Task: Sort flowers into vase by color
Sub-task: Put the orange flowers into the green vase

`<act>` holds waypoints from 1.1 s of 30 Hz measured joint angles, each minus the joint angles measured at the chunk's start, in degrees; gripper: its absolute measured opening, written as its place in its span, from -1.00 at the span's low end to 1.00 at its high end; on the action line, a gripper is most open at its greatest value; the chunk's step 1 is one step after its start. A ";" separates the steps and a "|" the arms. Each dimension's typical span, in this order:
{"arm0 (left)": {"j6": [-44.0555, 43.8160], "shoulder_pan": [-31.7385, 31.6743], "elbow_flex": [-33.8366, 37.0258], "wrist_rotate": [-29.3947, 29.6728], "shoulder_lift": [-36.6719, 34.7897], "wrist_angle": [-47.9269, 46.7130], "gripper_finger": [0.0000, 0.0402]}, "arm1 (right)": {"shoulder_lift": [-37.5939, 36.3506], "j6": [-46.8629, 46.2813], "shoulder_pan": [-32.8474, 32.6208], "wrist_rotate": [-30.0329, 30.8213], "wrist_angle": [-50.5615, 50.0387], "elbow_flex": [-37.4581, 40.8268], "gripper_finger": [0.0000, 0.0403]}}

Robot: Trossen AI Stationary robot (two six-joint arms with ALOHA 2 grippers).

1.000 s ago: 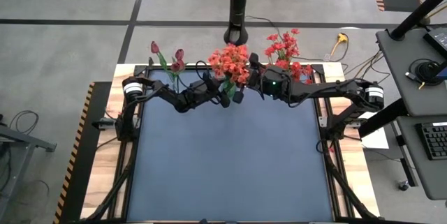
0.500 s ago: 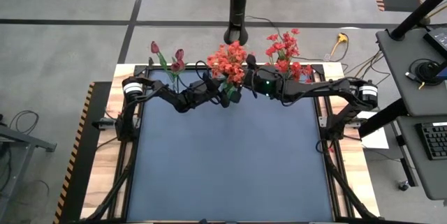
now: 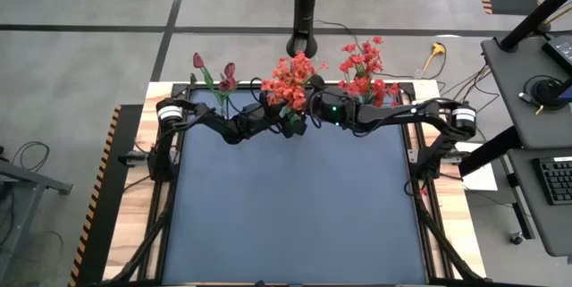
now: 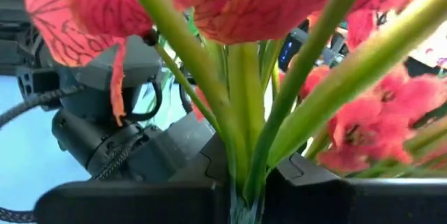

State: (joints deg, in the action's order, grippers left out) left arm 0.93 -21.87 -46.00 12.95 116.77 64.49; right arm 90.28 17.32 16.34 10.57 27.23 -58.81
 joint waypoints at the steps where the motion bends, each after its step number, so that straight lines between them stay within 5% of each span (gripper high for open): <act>1: 0.00 0.00 0.00 0.00 0.00 0.00 -0.17 | 0.30 -0.02 0.00 0.04 0.01 -0.03 -0.86; 27: -0.03 0.04 0.04 0.62 0.00 -0.13 -0.17 | 2.93 0.63 0.22 0.17 -1.04 -0.04 -0.85; 33: -0.20 0.06 0.07 1.90 0.06 -0.12 -0.11 | 2.79 -0.63 0.20 0.25 -1.47 -0.04 -0.65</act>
State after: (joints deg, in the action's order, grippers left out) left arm 0.73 -21.80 -45.93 14.85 116.83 64.37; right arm 93.08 16.69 16.53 10.82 25.76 -58.85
